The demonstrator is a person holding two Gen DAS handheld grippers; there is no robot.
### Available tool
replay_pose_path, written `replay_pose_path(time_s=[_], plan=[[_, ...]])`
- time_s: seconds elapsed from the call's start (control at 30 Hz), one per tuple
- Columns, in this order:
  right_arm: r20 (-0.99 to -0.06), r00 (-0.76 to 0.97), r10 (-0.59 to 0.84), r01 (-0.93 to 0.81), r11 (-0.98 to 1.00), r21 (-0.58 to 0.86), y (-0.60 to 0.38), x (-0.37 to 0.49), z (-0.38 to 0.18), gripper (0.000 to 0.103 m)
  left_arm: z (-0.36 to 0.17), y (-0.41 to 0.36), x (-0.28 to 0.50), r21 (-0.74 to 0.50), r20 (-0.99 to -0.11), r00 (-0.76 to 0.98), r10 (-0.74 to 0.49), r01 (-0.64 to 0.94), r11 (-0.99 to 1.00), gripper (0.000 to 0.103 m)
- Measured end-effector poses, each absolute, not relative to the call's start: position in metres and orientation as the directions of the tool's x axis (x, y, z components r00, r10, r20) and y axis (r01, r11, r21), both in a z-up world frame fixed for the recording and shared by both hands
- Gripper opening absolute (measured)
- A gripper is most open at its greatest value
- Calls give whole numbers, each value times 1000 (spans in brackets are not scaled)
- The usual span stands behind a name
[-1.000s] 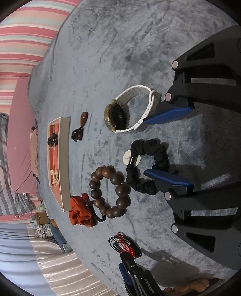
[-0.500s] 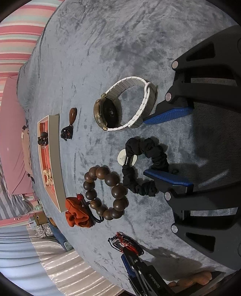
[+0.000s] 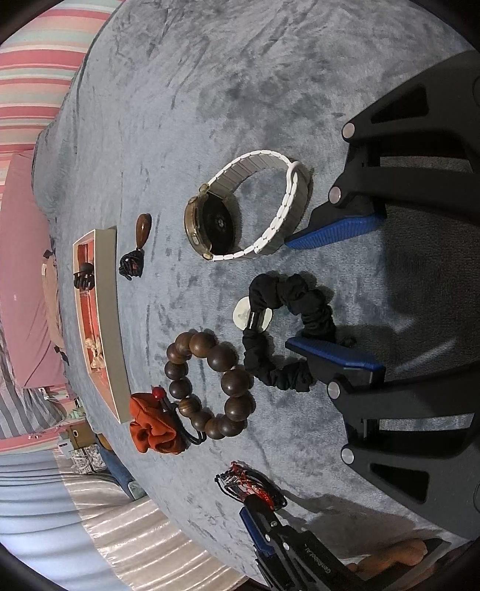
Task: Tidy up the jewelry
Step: 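Close the left gripper on the braided cord bracelet while the right grasps the black scrunchie, then lift the braided bracelet with the left gripper while the right lifts the black scrunchie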
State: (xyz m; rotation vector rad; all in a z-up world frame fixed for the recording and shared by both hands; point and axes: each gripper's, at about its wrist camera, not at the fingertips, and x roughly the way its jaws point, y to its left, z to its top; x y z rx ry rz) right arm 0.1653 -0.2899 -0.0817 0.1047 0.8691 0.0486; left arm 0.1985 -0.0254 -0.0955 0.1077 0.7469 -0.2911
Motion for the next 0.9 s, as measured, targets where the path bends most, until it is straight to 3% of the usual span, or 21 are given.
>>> replay_pose_path(time_s=[0.13, 0.37, 0.9], plan=[[-762, 641, 93, -12, 994, 112, -288, 166, -82, 40, -97, -25, 200, -21, -691, 685, -231, 301, 953, 9], [-755, 645, 117, -52, 993, 109, -281, 166, -81, 15, -95, -22, 200, -28, -678, 696, -238, 299, 954, 2], [-690, 707, 153, -77, 987, 140, -282, 156, -60, 12, -68, -10, 186, -68, -620, 732, -282, 307, 949, 0]])
